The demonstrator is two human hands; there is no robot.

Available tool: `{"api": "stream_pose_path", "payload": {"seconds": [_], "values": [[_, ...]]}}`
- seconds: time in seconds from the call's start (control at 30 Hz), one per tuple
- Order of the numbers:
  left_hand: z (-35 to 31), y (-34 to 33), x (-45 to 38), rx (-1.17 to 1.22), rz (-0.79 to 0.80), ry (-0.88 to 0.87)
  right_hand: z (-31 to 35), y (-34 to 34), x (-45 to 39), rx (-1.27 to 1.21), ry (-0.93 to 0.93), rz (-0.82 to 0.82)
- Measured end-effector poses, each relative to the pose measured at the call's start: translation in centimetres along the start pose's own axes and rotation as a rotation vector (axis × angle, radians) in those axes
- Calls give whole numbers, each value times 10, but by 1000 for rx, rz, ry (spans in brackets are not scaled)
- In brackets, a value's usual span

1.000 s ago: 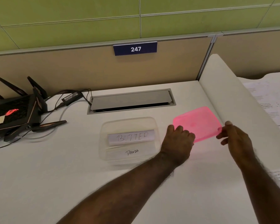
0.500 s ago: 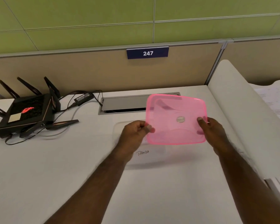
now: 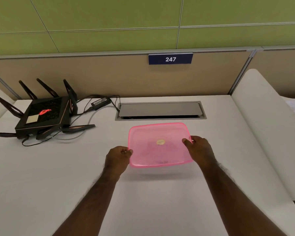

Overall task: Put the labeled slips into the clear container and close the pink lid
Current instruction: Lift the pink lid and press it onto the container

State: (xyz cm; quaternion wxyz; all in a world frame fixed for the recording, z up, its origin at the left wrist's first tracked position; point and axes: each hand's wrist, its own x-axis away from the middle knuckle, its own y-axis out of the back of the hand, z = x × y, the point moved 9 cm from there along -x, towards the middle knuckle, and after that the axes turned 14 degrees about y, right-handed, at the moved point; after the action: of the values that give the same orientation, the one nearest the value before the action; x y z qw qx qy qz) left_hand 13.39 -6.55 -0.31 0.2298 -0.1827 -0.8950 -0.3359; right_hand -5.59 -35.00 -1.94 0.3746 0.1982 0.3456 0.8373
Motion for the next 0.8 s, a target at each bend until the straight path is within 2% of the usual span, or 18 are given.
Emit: {"api": "stream_pose_path", "payload": {"seconds": [0.4,0.6,0.8], "values": [[-5,-10,-19,-45,39,71,-6,-2,4,36,-66,2],[5,-17,-26,77,239,233,-10,-4,1,2,-64,48],[10,-22,-27,130,373,291,-13,-5,4,-62,-101,37]]}}
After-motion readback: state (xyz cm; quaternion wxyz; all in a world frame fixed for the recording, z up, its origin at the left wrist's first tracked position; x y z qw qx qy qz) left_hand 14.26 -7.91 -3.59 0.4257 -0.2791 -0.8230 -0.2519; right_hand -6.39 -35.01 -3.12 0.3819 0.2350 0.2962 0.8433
